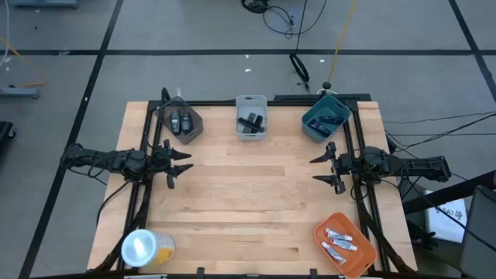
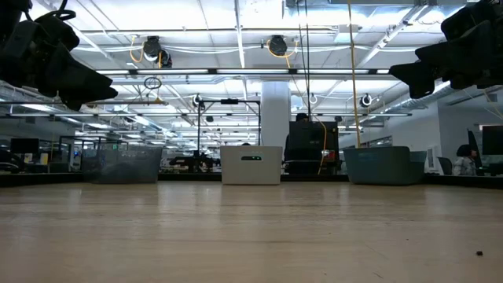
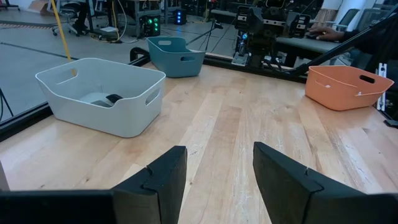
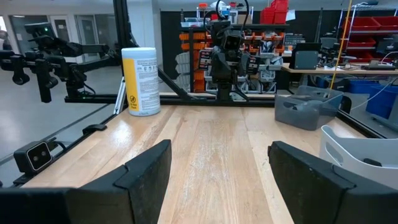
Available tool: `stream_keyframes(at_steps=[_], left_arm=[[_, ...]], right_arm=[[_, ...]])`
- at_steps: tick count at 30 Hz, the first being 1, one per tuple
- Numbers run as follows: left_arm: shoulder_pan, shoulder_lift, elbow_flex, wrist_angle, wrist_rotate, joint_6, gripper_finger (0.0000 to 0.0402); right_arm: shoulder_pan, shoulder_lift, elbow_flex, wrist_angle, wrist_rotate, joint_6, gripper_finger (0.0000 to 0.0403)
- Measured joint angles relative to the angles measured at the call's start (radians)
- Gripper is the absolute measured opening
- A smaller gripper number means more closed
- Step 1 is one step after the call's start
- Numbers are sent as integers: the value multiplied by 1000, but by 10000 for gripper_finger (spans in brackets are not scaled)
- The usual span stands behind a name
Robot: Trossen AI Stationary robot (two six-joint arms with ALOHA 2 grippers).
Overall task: Pick & Place Travel size toiletries
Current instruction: Return to Home Position
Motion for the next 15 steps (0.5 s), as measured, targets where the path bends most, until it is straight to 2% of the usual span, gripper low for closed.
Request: stream_keyframes(at_steps=[15], left_arm=[[0,0,0,0,0,0,184]], right_arm=[[0,0,0,0,0,0,262]])
